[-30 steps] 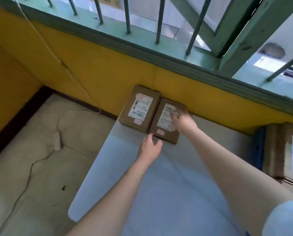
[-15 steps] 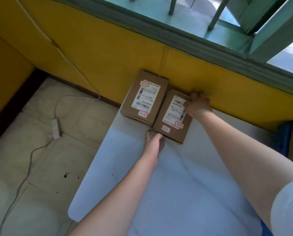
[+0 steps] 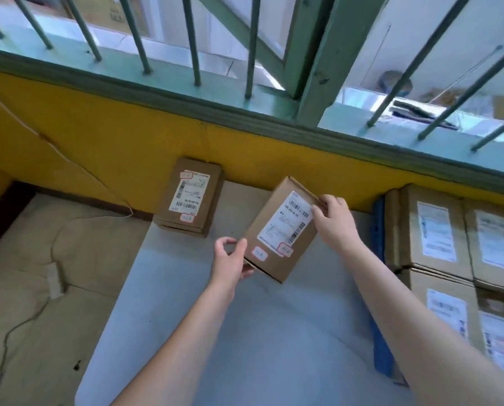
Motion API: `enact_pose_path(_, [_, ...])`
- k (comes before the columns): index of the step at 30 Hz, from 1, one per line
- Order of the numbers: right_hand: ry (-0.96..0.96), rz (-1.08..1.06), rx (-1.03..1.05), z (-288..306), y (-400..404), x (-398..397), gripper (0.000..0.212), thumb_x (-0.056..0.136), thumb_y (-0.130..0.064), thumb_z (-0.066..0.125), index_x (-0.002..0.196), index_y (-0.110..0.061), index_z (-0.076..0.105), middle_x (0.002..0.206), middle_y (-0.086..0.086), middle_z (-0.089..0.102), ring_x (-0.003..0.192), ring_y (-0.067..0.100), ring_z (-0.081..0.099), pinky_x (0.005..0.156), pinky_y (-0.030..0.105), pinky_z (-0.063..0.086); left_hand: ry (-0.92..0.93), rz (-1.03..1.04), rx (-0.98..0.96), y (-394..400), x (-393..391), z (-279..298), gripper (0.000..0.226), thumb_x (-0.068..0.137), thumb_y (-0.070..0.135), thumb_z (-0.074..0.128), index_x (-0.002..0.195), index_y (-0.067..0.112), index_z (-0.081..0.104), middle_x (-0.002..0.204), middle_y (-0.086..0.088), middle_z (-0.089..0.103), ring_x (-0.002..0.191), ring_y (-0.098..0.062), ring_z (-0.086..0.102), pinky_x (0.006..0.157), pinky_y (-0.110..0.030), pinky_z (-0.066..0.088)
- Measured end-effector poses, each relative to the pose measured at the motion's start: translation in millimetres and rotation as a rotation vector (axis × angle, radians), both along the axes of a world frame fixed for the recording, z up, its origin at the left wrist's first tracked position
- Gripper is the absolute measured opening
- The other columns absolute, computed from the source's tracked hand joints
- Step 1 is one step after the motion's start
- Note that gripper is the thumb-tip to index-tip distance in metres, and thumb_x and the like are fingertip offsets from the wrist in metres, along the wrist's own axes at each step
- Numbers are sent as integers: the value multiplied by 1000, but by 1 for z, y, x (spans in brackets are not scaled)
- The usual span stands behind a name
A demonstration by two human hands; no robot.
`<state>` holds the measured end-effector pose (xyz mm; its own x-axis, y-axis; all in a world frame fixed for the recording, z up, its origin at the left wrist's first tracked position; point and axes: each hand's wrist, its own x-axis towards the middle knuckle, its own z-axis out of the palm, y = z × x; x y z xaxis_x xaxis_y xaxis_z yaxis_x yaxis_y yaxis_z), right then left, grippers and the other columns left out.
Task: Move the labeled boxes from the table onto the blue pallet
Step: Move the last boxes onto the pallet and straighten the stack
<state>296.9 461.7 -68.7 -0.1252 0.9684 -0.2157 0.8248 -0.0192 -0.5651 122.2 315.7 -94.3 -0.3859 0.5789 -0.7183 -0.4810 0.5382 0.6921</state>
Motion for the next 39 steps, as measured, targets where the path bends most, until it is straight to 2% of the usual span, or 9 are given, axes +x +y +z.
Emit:
enact_pose_path(4, [128,-132,105,61,-20,105,43,98,-33,49,139,-19,51,136,3,49,126,18,46,103,29,37,43,-300,215,5,63,53,29,94,26,60,122,22,51,104,-11,71,67,-24,66,71,-35,60])
enact_pose_path(11, [496,-415,69,112,-86,291,56,97,-34,51,150,-30,33,147,-4,45,119,17,52,103,44,45,-30,-424,277,-11,245,110,21,95,24,60,115,20,56,110,-9,71,85,-36,73,82,-41,60])
enact_pose_path(17, [617,-341,-96,107,-148,417,38,98,-23,56,120,-49,39,97,-34,54,83,-18,58,64,4,47,-157,-439,213,-33,406,105,24,100,22,50,119,8,53,114,-18,69,92,-38,72,81,-38,59])
enact_pose_path(20, [588,-387,-204,80,-161,457,43,94,-21,58,128,-45,47,104,-23,64,95,0,65,87,28,54,-119,-457,169,-44,448,100,19,101,20,48,106,4,56,99,-23,71,79,-30,72,76,-37,59])
enact_pose_path(23, [593,-383,-267,56,-175,476,44,90,-18,58,125,-45,53,109,-13,71,98,11,69,90,38,55,111,-502,113,-59,464,88,16,98,18,54,93,5,62,83,-13,69,63,-16,69,56,-26,57])
enact_pose_path(29, [610,-384,-306,39,-199,482,47,90,-25,59,132,-44,50,120,-11,67,104,9,66,97,40,52,551,-680,63,-75,465,73,24,85,23,67,108,21,62,102,7,68,94,-13,65,88,-35,55])
enact_pose_path(35, [499,-340,-287,56,-193,482,45,95,-21,55,139,-26,48,122,-10,60,99,9,59,91,32,48,749,-818,46,-70,471,74,23,71,28,59,59,22,42,63,6,44,61,-14,43,55,-34,43])
enact_pose_path(37, [457,-311,-285,56,-189,480,45,95,-20,54,139,-22,49,126,-7,61,105,12,57,89,28,44,772,-860,37,-66,470,69,18,73,30,64,64,31,48,75,5,51,70,-15,51,63,-39,52])
enact_pose_path(39, [399,-257,-287,55,-185,478,43,95,-22,55,137,-18,51,123,-5,57,113,16,54,88,25,38,863,-908,55,-66,469,64,21,79,32,67,99,29,66,96,5,55,90,-12,57,83,-31,52])
